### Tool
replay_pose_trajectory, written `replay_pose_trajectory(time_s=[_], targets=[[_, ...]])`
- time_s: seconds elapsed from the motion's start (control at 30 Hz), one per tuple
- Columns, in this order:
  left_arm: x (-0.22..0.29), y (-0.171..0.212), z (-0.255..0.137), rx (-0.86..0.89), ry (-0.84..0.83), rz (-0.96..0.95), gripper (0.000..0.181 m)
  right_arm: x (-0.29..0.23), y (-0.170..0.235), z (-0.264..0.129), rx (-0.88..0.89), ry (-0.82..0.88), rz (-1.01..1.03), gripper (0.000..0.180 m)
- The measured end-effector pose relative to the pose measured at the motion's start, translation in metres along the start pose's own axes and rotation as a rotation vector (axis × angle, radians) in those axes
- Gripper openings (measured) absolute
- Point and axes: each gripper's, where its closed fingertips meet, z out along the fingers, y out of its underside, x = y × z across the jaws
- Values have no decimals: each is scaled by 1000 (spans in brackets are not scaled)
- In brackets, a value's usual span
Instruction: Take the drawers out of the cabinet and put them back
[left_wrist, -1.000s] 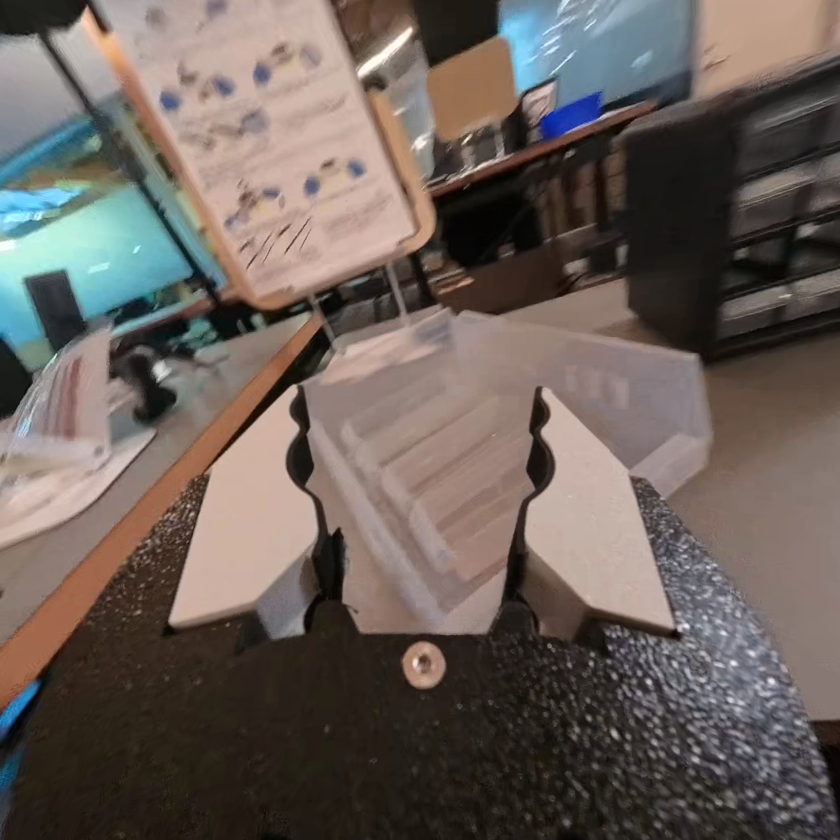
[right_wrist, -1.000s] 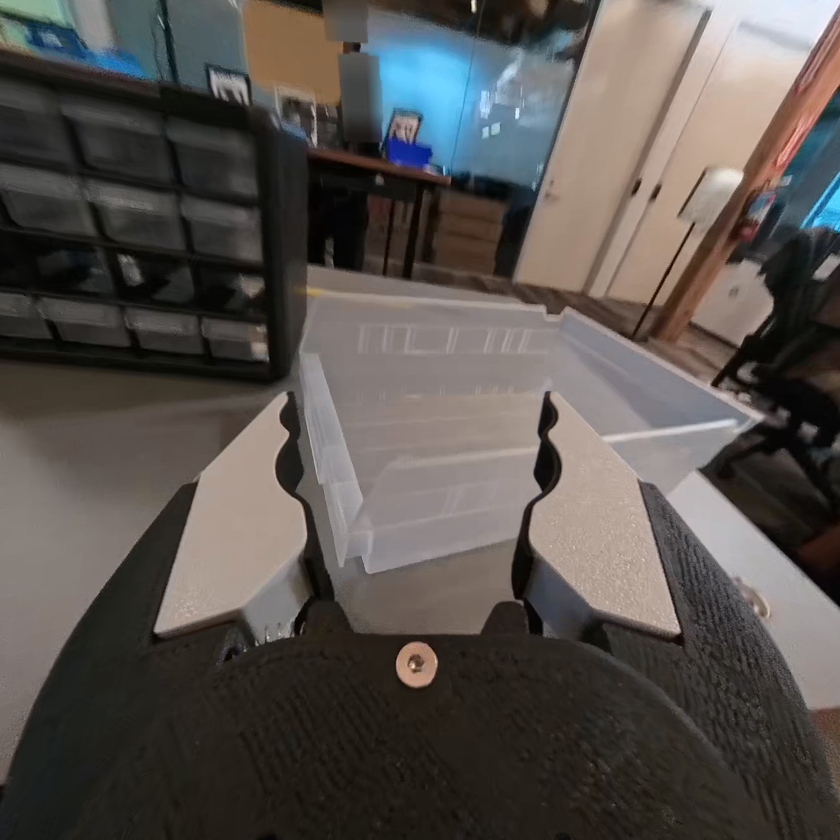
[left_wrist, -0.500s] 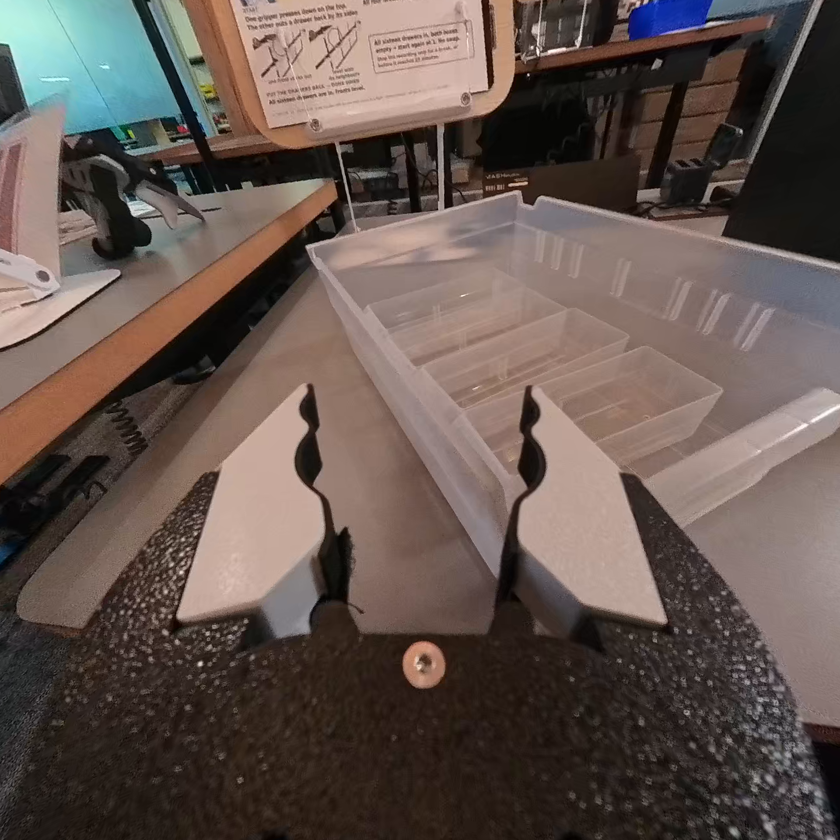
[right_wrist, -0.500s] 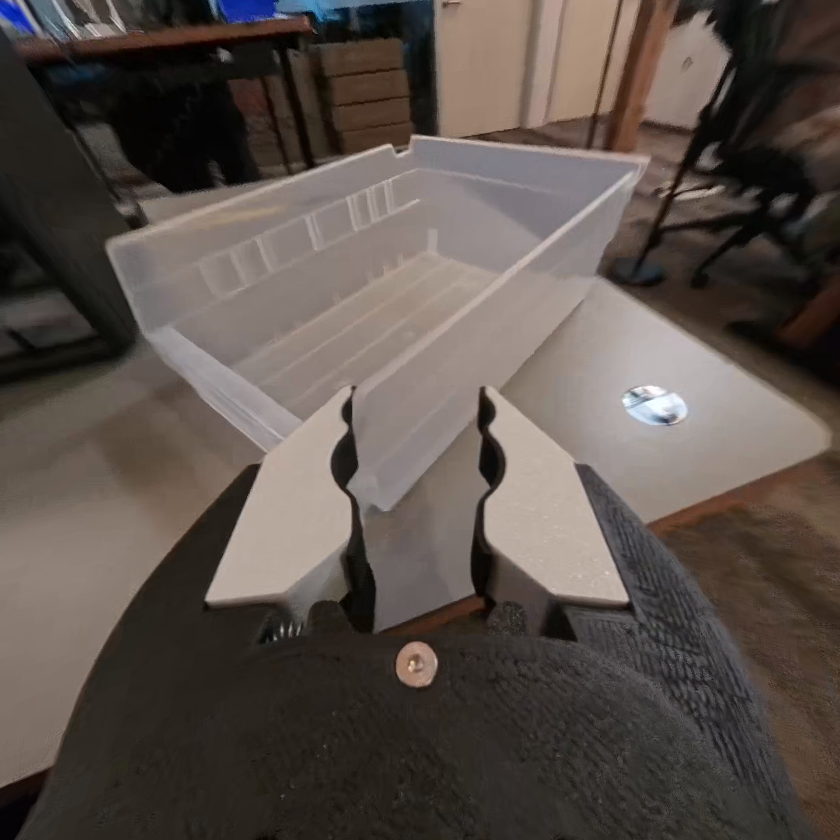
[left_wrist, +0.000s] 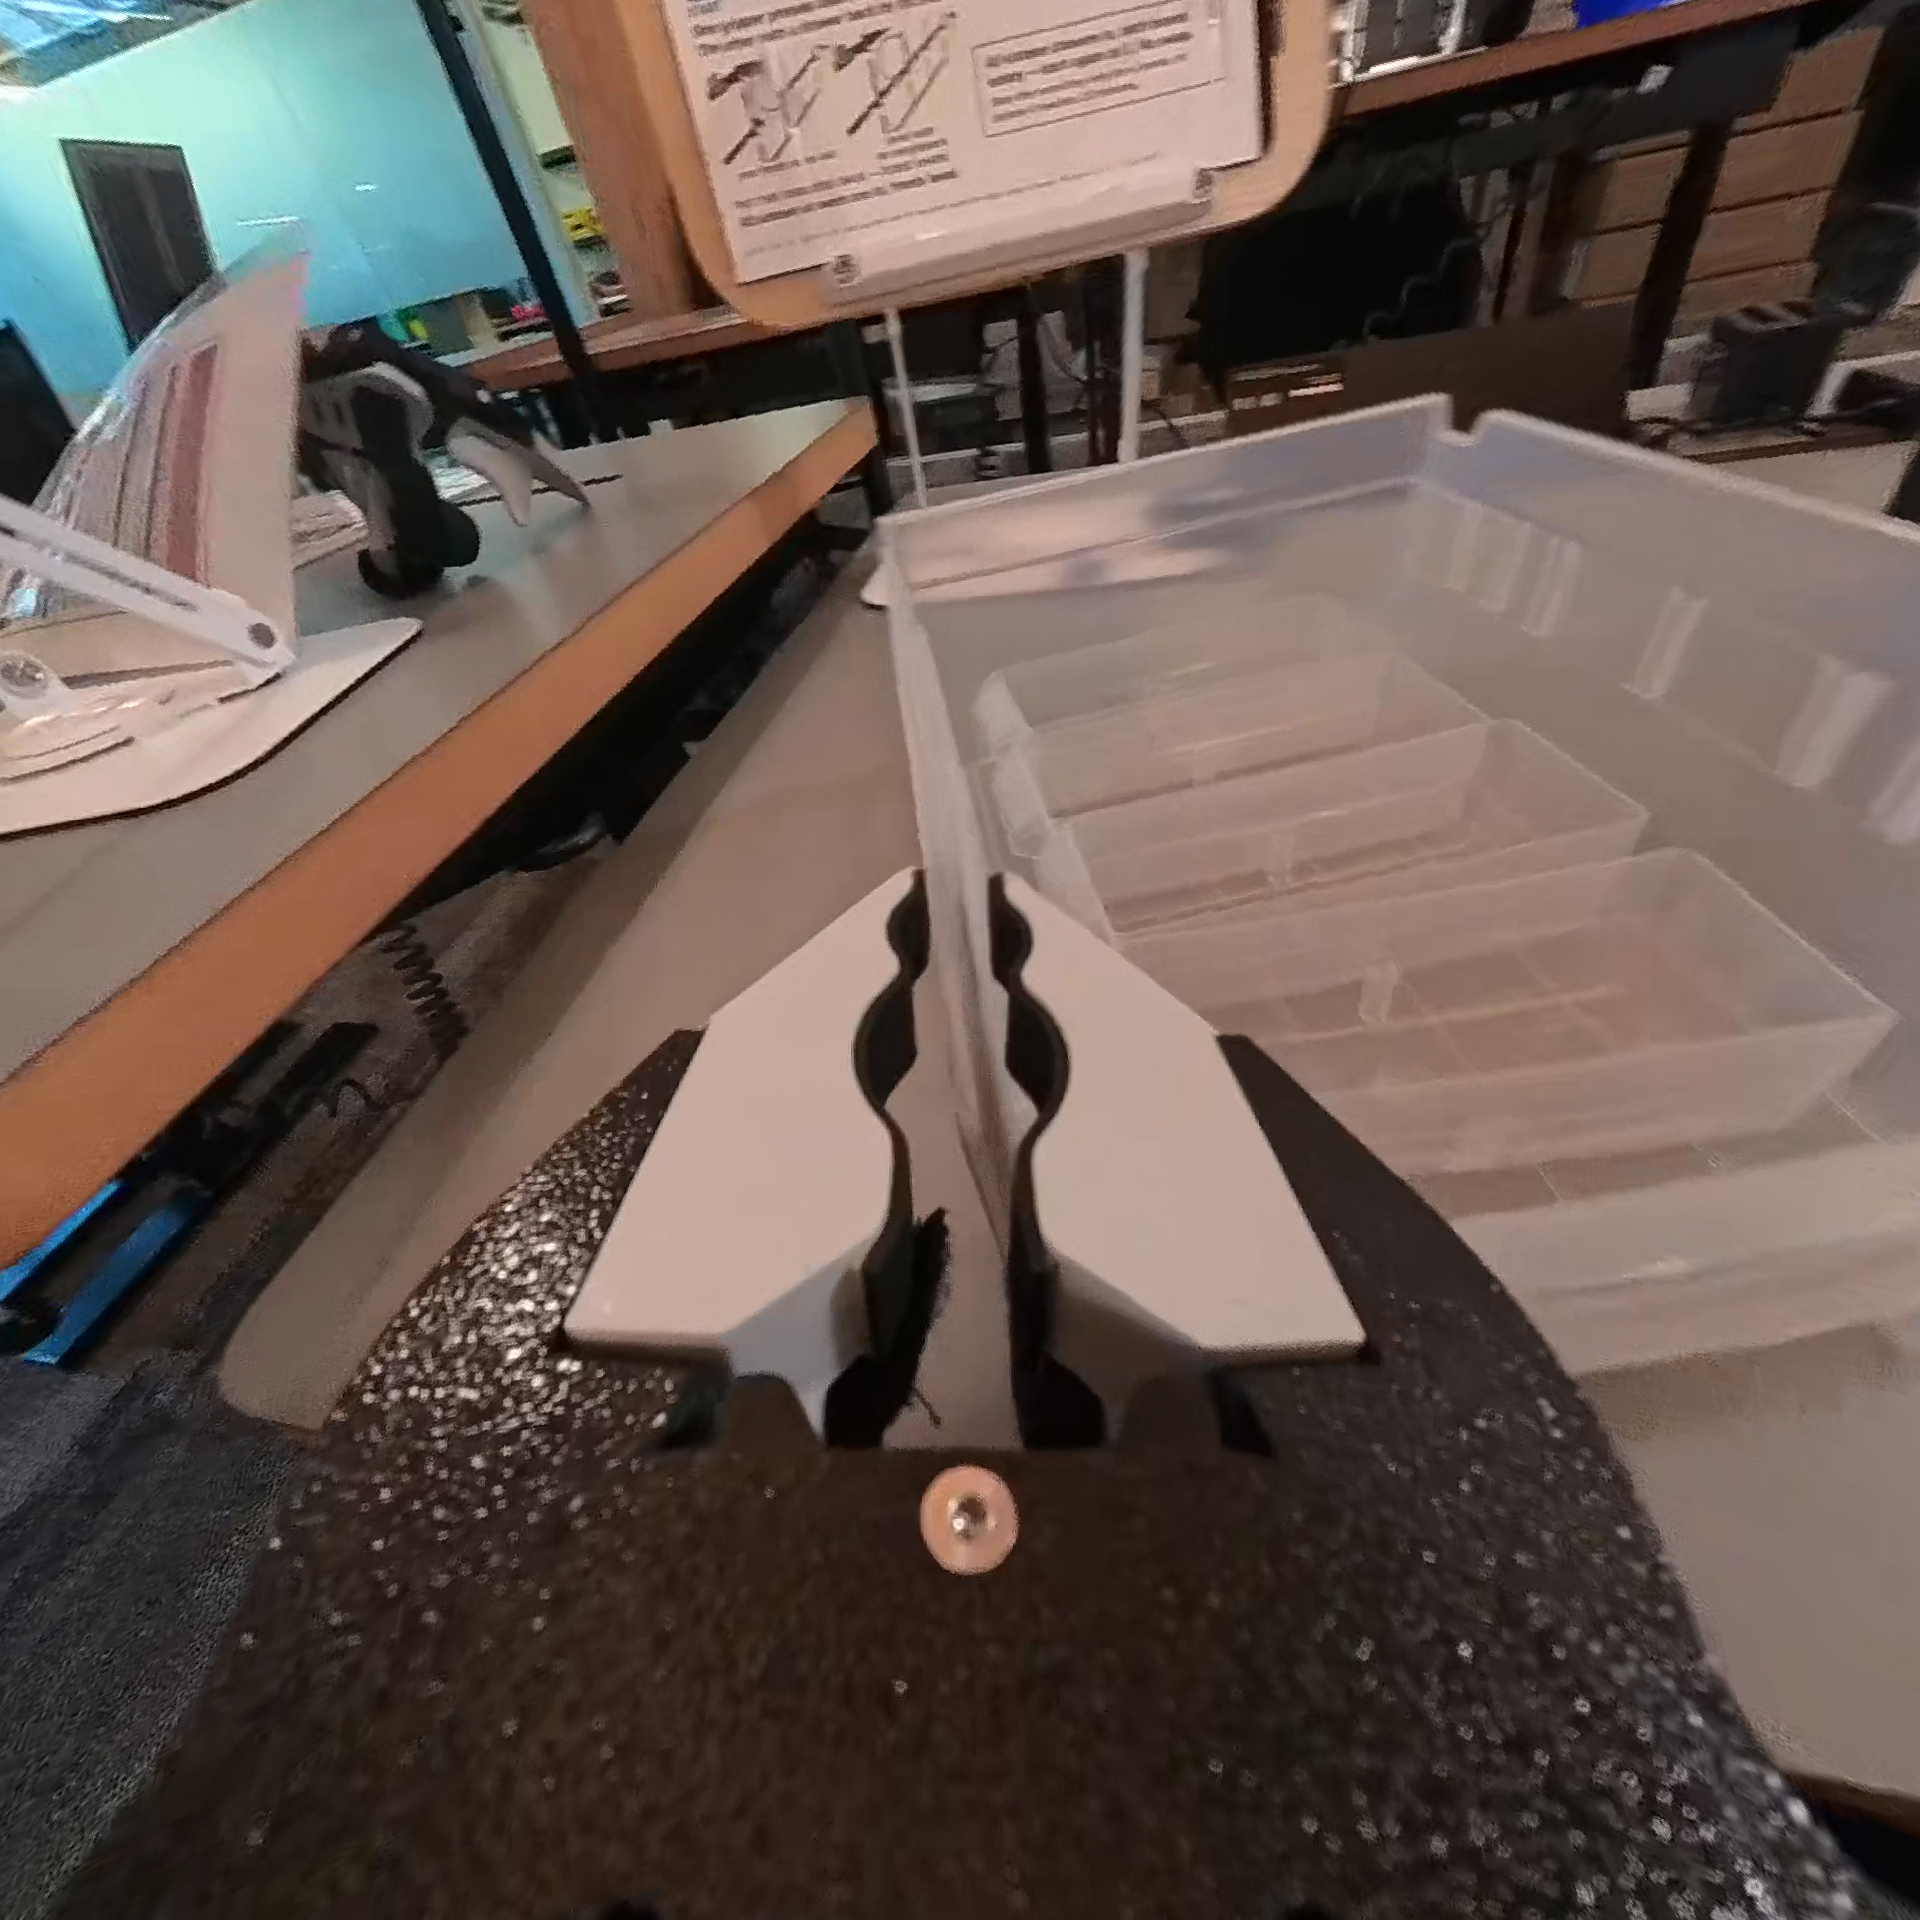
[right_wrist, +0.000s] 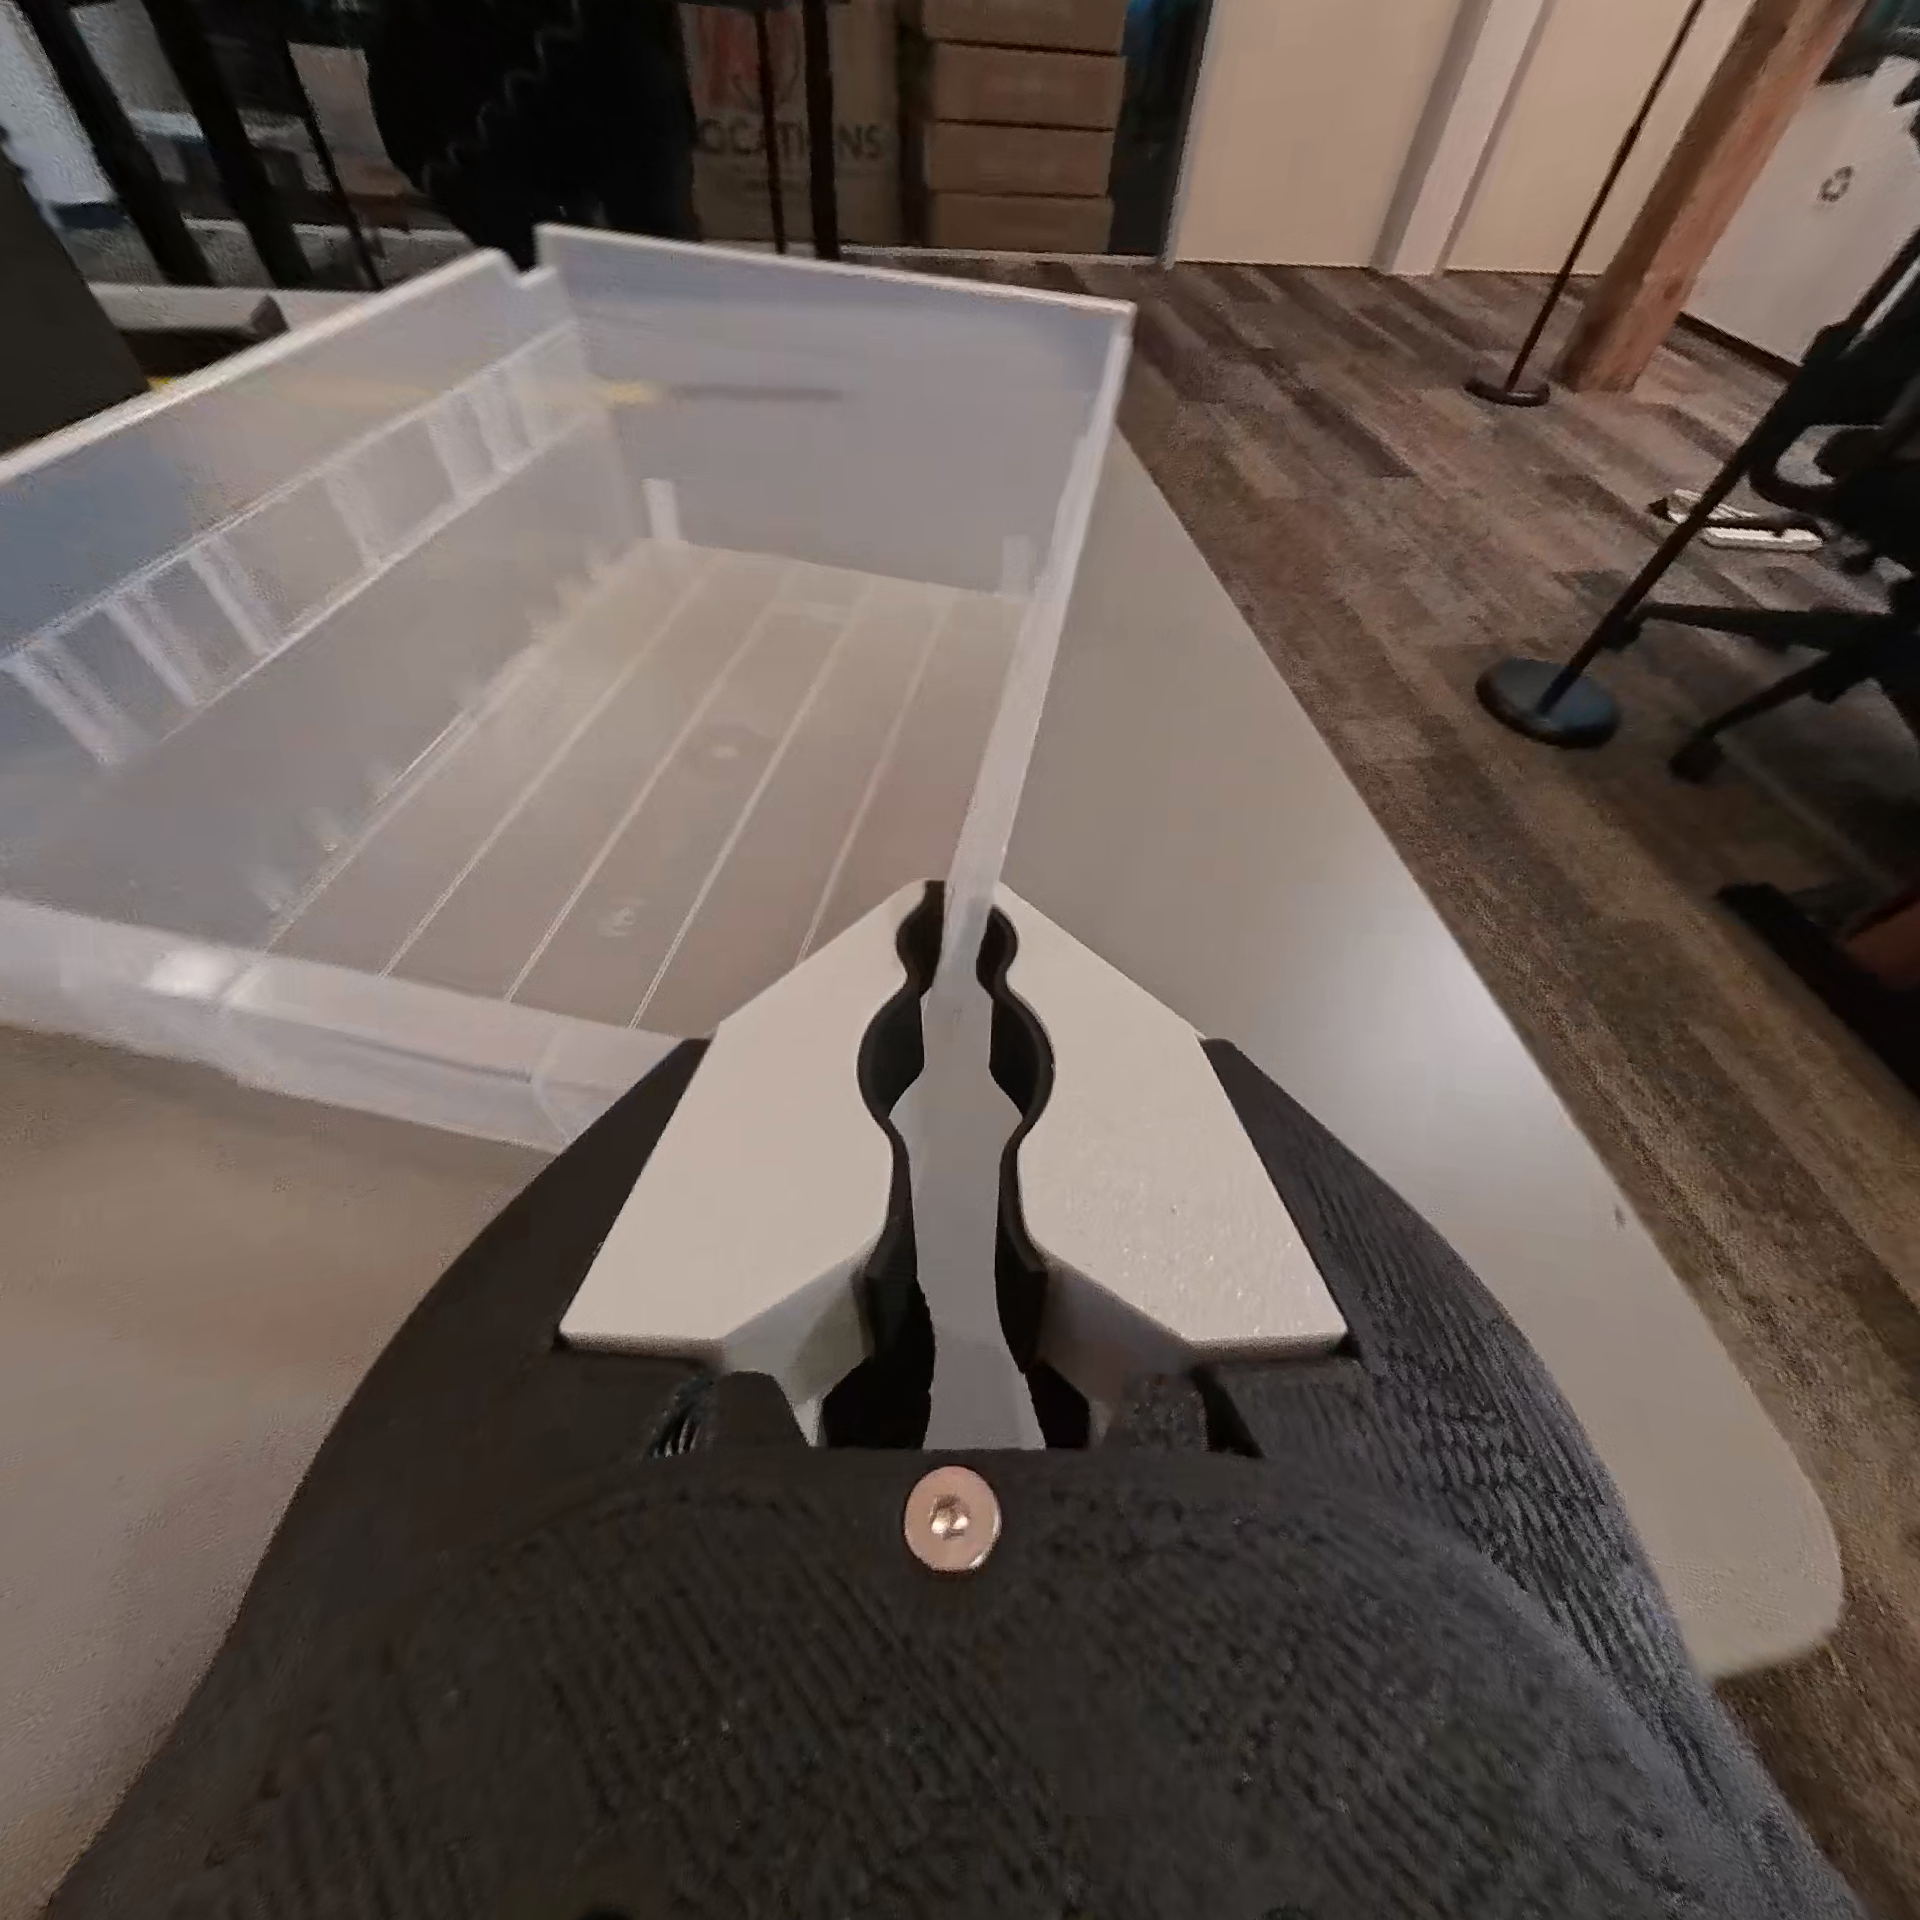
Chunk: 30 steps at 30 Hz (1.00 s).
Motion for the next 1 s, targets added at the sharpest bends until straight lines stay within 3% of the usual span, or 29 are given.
replay_pose_trajectory(time_s=[0.27, 0.4, 0.43, 0.47, 0.5, 0.53, 0.63, 0.7, 0.9, 1.0], targets=[[-38, -1, 41, -24, -3, 41, 8, 22, -17, 35, 47, -48, 45, 6], [-44, -4, 60, -8, -27, 52, 11, 21, -77, -13, 352, 23, 17, 33], [-50, -5, 61, -6, -82, 47, 21, 17, -94, -30, 441, 49, -7, 38], [-54, -8, 59, -3, -114, 66, 44, 8, -109, -47, 526, 66, -43, 42], [-54, -16, 55, 12, -124, 83, 65, -4, -122, -61, 599, 72, -89, 41], [-53, -29, 48, 57, -131, 92, 73, -21, -133, -73, 658, 63, -138, 41], [-42, -76, 28, 200, -115, 137, 71, -97, -150, -87, 772, -68, -230, 41], [-26, -94, 29, 200, -57, 134, 71, -161, -147, -84, 805, -209, -274, 41], [51, -97, 73, -22, 281, 183, 75, -327, -95, -69, 730, -674, -380, 42], [71, -85, 112, -195, 331, 278, 72, -355, -71, -60, 693, -714, -518, 41]])
